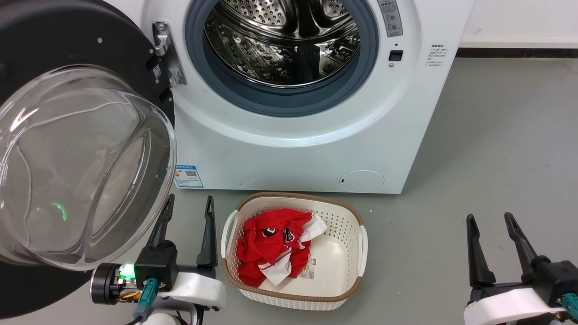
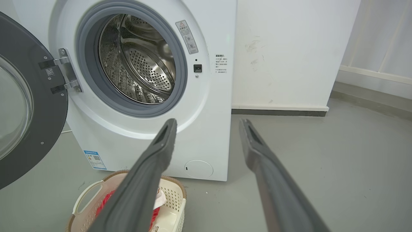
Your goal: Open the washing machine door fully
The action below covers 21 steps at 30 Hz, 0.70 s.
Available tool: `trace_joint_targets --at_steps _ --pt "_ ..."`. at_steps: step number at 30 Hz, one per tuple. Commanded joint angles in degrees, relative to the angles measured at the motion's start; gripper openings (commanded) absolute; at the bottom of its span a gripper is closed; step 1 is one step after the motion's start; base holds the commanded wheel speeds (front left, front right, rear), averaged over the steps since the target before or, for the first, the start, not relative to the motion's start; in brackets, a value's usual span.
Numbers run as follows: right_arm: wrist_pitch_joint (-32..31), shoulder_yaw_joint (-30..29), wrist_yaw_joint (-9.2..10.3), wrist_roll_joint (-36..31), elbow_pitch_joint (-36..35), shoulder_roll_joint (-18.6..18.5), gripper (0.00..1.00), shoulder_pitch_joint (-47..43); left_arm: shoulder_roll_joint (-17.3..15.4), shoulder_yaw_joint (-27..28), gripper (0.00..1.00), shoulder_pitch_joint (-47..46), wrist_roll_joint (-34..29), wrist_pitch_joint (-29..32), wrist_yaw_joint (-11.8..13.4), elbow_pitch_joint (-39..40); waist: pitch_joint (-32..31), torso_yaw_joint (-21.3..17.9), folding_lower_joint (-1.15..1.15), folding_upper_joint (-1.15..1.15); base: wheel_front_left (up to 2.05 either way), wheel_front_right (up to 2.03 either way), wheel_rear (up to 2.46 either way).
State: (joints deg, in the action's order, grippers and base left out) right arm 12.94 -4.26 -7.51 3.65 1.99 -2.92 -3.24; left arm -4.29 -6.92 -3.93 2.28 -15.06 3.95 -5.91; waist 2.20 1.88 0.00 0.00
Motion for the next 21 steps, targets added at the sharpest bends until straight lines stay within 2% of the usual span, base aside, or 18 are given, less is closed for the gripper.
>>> trace_joint_targets --at_steps 1,21 --pt "0.1 0.1 0.04 0.1 0.0 0.1 1.0 0.4 0.2 0.2 1.0 0.2 -0.2 -0.1 -0.2 0.0 0.0 0.0 0.0 0.0 0.0 0.0 0.0" --pt "0.2 0.1 0.04 0.7 0.2 0.1 1.0 0.3 0.0 0.8 1.0 -0.4 -0.7 -0.1 -0.8 0.4 0.5 0.0 0.0 0.0 0.0 0.0 0.0"
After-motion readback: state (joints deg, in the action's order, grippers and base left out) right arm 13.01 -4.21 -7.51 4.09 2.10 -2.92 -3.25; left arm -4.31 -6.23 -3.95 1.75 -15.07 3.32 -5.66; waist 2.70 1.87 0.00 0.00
